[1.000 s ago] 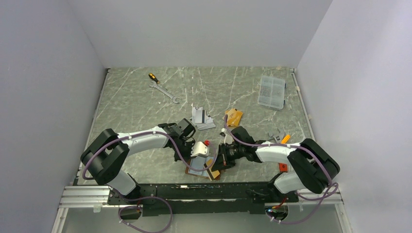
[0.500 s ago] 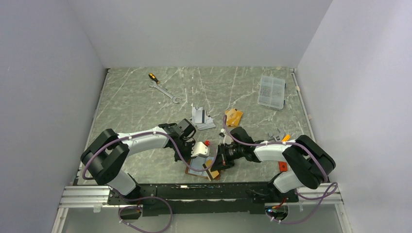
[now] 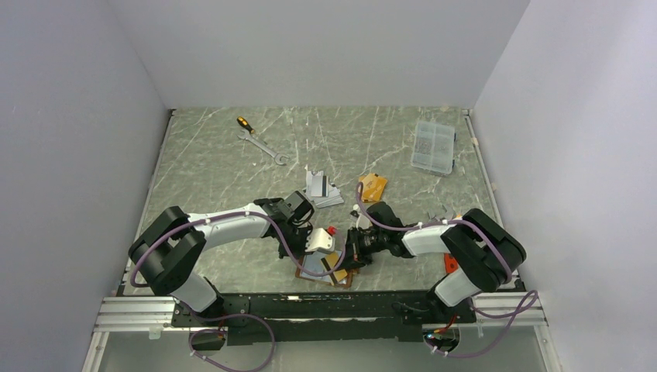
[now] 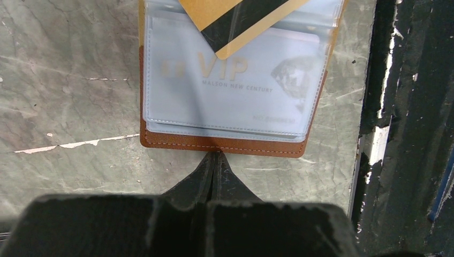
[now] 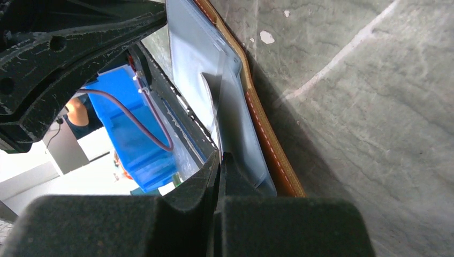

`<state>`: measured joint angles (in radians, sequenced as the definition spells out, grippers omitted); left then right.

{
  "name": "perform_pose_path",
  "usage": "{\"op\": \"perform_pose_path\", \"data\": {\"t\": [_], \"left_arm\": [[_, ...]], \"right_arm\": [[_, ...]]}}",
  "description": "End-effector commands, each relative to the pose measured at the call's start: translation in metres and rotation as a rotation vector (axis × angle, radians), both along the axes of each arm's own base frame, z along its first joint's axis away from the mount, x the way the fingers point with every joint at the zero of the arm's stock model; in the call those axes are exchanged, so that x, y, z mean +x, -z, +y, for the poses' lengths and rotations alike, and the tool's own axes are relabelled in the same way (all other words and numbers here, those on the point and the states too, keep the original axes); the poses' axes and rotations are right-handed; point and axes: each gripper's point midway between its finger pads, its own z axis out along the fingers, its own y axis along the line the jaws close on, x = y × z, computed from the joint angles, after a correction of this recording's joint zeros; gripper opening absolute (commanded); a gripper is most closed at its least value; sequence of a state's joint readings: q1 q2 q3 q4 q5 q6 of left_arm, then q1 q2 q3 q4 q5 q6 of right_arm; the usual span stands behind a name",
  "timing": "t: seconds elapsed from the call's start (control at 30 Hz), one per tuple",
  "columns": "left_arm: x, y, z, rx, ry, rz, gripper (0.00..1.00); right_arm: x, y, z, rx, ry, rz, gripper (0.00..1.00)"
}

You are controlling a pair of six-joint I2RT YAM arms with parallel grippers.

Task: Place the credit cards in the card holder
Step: Insert the credit card into the card holder.

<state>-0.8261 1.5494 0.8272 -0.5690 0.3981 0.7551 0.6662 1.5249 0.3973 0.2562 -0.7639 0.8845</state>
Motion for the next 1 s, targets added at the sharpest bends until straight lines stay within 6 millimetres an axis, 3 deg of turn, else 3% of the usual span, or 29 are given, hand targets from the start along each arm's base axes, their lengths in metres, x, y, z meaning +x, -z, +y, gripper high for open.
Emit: {"op": "perform_pose_path", "data": {"t": [0.0,0.37,0.97], "left_arm": [[-0.027,0.023,0.020,0.093,0.028,0.086,0.00],[-0.027,0.025,0.020,0.092,0.028,0.085,0.00],[-0.026,0.021,0.018,0.094,0.023,0.088,0.00]], "right_arm": [[0.007,0.003,-0.001,-0.011,0.039,-0.021,0.00],[-0.011,-0.011,-0.014,0.020,0.034,-0.039,0.00],[-0.002,-0.008,-0.002,0.071,0.023,-0.037,0.00]]}}
